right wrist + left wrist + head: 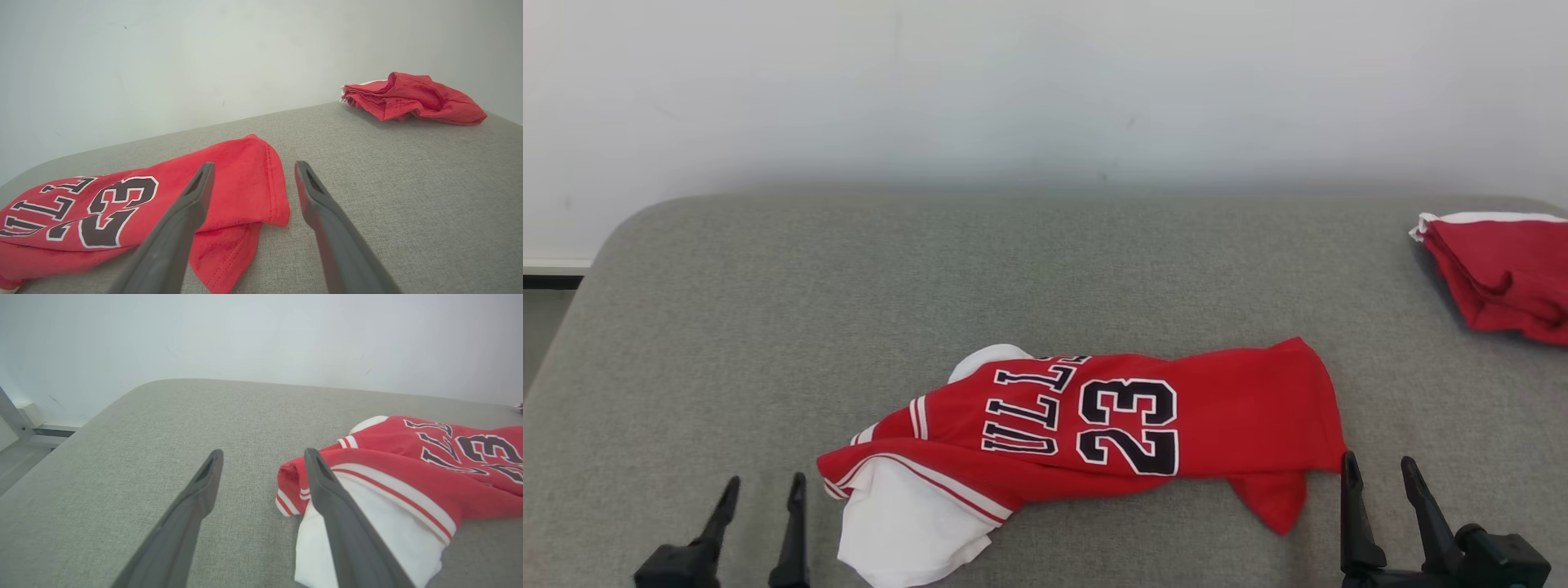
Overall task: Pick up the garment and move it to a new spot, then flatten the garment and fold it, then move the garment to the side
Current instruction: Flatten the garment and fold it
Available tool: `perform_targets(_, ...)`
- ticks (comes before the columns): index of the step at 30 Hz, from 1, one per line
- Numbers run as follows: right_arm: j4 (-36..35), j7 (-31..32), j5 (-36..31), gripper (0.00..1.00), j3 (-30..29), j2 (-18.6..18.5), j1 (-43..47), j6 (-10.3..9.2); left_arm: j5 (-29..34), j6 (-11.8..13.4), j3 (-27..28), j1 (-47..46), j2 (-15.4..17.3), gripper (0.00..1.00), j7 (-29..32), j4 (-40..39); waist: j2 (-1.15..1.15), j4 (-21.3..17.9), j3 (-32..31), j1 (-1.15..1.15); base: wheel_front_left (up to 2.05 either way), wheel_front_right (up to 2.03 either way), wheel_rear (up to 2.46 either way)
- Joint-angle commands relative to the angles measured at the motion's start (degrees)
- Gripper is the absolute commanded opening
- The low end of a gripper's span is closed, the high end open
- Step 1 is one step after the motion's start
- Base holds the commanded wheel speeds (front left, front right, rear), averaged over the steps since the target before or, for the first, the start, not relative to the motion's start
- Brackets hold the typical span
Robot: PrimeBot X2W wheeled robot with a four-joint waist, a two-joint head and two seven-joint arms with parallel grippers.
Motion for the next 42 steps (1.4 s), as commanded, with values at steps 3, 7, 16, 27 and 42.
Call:
perform_targets(3, -0.1, -0.3, 0.2, 1.00, -0.4, 0.4, 1.1, -0.13, 3.5, 2.0, 4.5, 4.6, -0.6, 1.00, -0.2, -9.6, 0.00, 1.9, -1.8, 0.00, 0.00, 0.00, 0.00)
perform_targets(7, -0.2, -0.1, 0.2, 1.00, -0.4, 0.4, 1.6, -0.13, 7.1, 2.6, 8.4, 8.2, -1.5, 1.00, -0.2, -17.4, 0.00, 2.2, -2.4, 0.00, 0.00, 0.00, 0.00)
perform_targets(16, 0.4, 0.4, 1.0, 1.00, -0.3, -0.3, 2.2, -0.13, 12.8, 0.1, 11.0, 12.5, -5.2, 1.00, -0.2, -25.6, 0.00, 1.5, -3.1, 0.00, 0.00, 0.00, 0.00)
perform_targets(27, 2.2, 4.9, 1.3, 1.00, 4.0, -6.2, -3.7, -0.13, 14.2, -1.9, 13.0, 13.3, -7.4, 1.00, -0.2, -23.3, 0.00, -0.1, -3.4, 0.00, 0.00, 0.00, 0.00)
perform_targets(42, 21.2, 16.2, 5.0, 1.00, 12.2, -17.8, -26.1, -0.13, 15.2, -4.6, 12.3, 9.3, -9.8, 1.00, -0.2, -20.8, 0.00, 3.9, -0.3, 0.00, 0.00, 0.00, 0.00)
